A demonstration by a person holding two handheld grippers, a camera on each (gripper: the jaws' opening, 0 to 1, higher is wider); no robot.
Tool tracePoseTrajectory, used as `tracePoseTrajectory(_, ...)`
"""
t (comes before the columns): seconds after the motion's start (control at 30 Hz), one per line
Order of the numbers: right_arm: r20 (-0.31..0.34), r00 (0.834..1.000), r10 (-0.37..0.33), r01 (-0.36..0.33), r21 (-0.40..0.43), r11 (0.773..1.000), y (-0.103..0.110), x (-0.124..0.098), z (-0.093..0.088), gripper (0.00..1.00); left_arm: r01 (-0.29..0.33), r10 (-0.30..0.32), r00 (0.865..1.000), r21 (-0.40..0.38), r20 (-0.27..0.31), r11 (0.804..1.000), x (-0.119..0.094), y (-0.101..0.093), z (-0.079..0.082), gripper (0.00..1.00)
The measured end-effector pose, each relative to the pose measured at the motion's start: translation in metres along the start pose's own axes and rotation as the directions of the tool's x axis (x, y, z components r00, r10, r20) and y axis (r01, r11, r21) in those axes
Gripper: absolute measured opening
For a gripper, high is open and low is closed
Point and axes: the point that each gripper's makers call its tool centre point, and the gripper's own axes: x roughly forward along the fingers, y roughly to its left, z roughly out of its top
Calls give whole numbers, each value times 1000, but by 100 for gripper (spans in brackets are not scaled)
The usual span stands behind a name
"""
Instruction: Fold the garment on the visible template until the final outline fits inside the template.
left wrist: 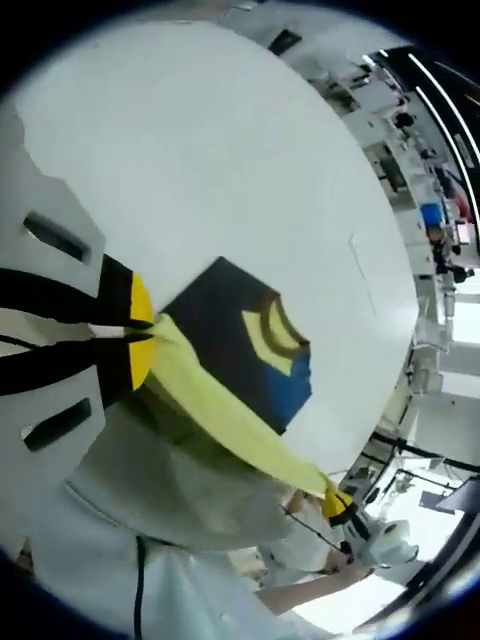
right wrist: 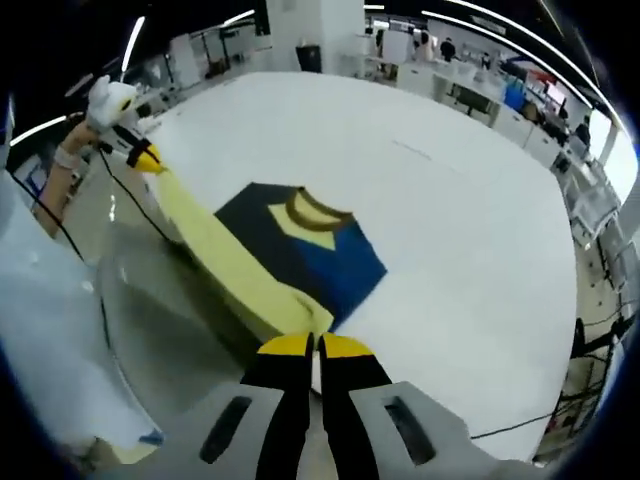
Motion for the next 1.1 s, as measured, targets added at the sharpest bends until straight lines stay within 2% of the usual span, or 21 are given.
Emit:
tracePoseTrajectory(0.1,23,1000,-16,15,27,1000,-7,10,4,3,-3,3,1000,-14,10,1000,7,7,3,0)
tracePoseTrajectory(0.27,17,999,-33,32,37,999,-16,27,3,3,-20,22,999,-34,48,999,22,18,13,0)
tracePoseTrajectory(0.33,31,999,-28,27,51,998,-19,34,5,3,-68,69,997,-27,36,997,28,28,12,0)
tracePoseTrajectory(0.37,45,999,-32,29,54,998,-21,36,7,3,-72,73,997,-25,29,997,33,29,11,0)
tracePoseTrajectory(0.57,45,997,-57,55,59,997,-33,55,10,3,-76,78,996,-35,45,996,47,39,17,0)
tracePoseTrajectory(0.7,69,994,-84,79,70,994,-45,68,15,3,-75,78,996,-47,50,996,58,46,20,0)
tracePoseTrajectory(0.87,55,995,-81,76,85,993,-51,85,14,3,-90,93,994,-55,55,994,73,55,23,0)
tracePoseTrajectory(1.1,57,994,-92,86,107,991,-60,103,13,3,-99,103,994,-78,48,992,92,63,18,0)
